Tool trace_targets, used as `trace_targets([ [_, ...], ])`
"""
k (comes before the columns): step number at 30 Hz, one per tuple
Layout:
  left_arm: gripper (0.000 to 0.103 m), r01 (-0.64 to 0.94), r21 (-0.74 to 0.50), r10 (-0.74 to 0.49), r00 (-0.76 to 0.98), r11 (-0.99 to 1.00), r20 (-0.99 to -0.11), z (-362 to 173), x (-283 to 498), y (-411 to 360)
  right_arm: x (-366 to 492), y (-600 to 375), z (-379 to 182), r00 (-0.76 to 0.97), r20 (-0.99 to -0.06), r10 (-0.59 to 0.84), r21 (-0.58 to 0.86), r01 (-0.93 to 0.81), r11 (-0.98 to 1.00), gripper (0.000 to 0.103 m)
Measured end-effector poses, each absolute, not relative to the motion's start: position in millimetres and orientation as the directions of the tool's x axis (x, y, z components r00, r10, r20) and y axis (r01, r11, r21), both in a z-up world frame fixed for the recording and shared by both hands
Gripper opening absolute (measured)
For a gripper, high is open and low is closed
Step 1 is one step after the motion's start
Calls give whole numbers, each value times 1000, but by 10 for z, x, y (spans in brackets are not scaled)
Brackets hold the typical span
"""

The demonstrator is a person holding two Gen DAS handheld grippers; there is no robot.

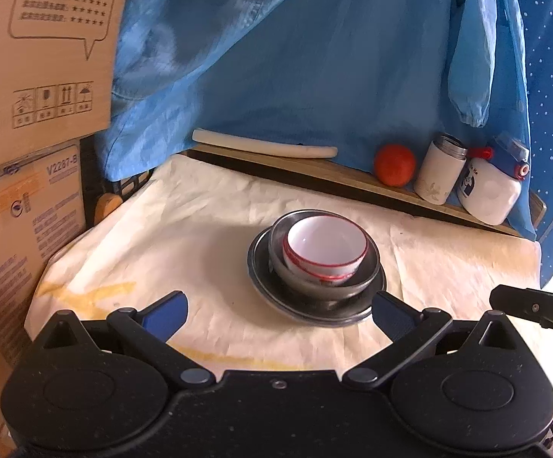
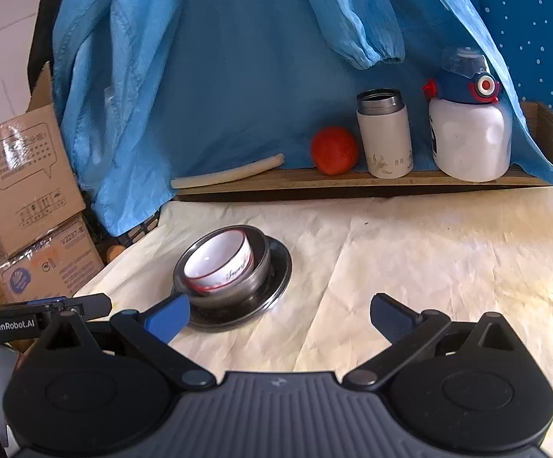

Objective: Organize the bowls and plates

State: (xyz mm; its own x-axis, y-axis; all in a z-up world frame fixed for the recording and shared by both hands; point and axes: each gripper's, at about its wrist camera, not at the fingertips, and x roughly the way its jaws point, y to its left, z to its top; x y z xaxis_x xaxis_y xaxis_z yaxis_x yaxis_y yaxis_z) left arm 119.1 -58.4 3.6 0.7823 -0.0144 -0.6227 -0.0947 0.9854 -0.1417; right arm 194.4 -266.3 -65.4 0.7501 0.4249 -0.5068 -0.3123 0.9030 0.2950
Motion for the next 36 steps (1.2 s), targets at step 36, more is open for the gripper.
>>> trace_targets([
  [36,102,16,-81,-61,803,997,-592,-72,828,-355,1464,-2365,-797,772,-527,355,289,-230,929,103],
])
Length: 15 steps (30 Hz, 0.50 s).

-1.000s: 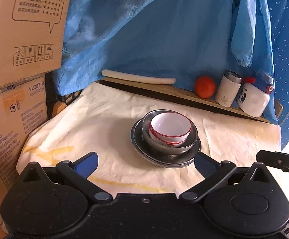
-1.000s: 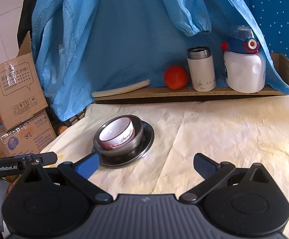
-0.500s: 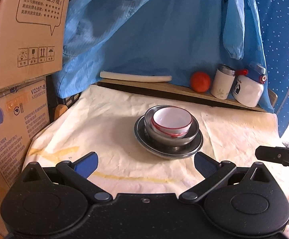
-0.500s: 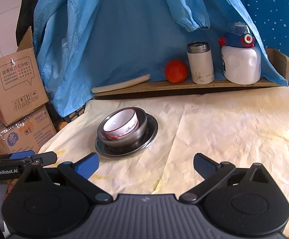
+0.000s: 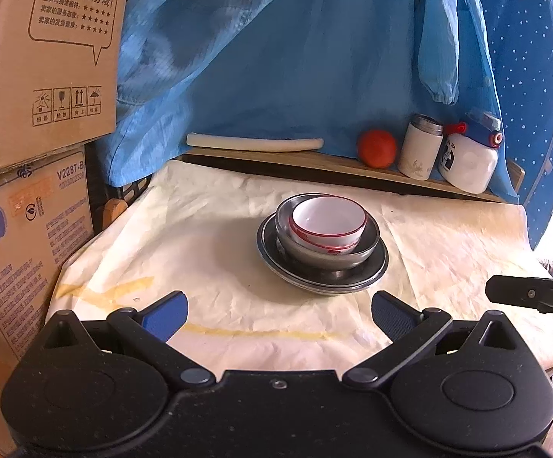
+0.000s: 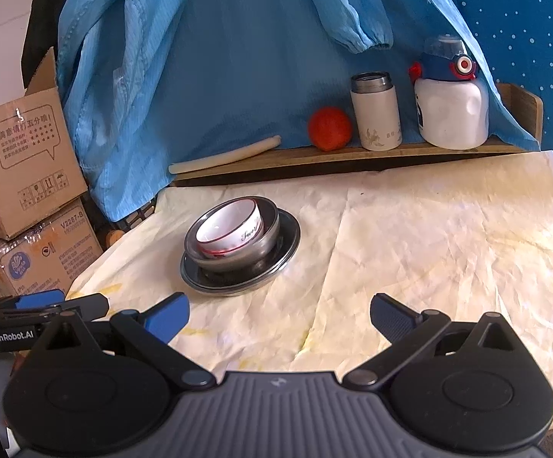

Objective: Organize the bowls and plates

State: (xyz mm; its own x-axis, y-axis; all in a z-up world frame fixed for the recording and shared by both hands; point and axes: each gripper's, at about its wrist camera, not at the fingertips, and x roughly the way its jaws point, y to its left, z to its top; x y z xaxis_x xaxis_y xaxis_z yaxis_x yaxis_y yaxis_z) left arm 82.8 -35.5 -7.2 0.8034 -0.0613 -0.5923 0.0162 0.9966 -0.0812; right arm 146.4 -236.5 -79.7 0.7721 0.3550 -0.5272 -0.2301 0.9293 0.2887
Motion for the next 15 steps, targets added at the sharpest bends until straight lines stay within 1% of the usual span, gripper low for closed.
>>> trace_targets([
  [15,102,15,-81,-60,804,997,-592,-71,815,-335,1450,-2348,-807,768,-539,347,286,-220,932,103],
])
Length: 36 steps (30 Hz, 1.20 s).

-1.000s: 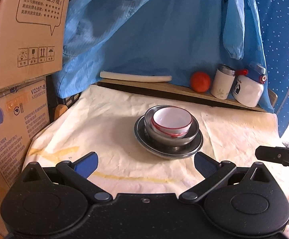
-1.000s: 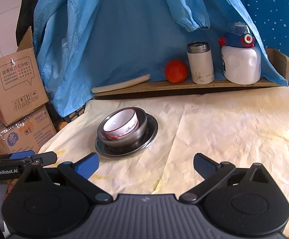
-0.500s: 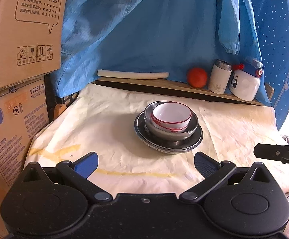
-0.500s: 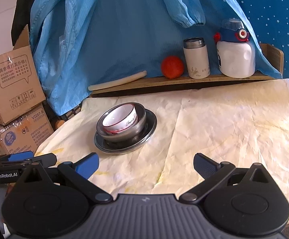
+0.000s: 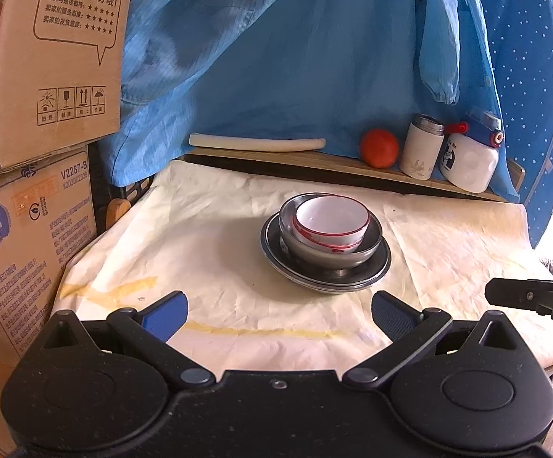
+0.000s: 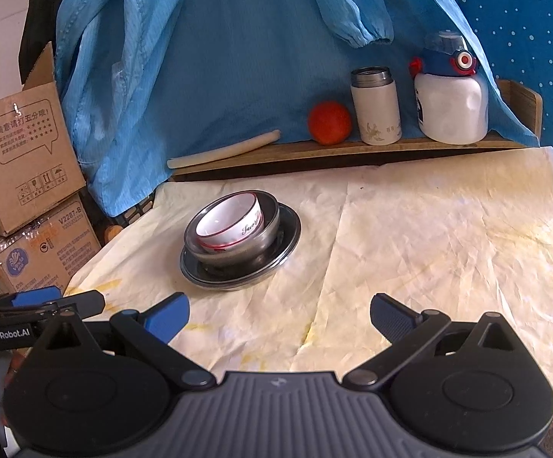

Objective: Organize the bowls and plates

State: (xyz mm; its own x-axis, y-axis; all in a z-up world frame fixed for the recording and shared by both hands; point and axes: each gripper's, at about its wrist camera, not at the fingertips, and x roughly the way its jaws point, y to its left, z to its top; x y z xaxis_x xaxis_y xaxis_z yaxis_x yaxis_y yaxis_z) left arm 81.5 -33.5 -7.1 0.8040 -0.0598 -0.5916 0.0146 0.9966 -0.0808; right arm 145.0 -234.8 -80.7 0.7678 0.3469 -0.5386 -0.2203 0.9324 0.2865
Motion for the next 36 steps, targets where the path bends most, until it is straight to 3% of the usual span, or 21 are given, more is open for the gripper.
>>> trace_targets([
  [36,102,23,-74,-62,815,997,-576,13,732,-402,1442,-2366,-799,763,-539,357,287,-232,929,103],
])
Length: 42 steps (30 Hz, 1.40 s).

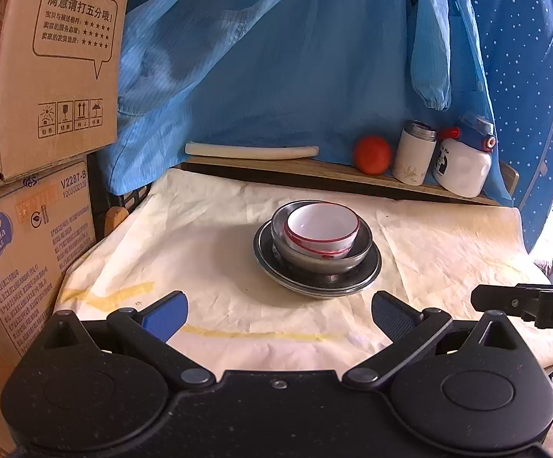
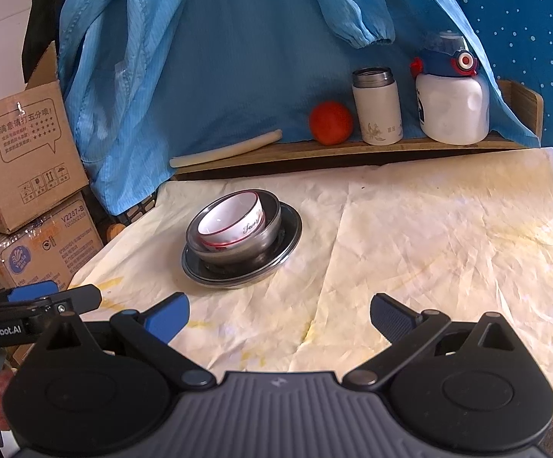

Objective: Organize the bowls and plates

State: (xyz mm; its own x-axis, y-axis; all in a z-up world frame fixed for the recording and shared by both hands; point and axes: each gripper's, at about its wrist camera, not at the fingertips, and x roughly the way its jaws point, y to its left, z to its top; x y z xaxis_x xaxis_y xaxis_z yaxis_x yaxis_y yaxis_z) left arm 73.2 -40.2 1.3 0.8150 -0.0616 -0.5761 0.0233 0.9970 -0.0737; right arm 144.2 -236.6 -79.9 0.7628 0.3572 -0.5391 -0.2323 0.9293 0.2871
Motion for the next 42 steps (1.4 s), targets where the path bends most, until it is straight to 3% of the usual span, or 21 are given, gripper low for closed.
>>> trace_targets([
  [42,102,47,-70,-79,817,996,-571,18,717,-434,1458,-2367,-806,758,-543,361,289,-234,928,103],
])
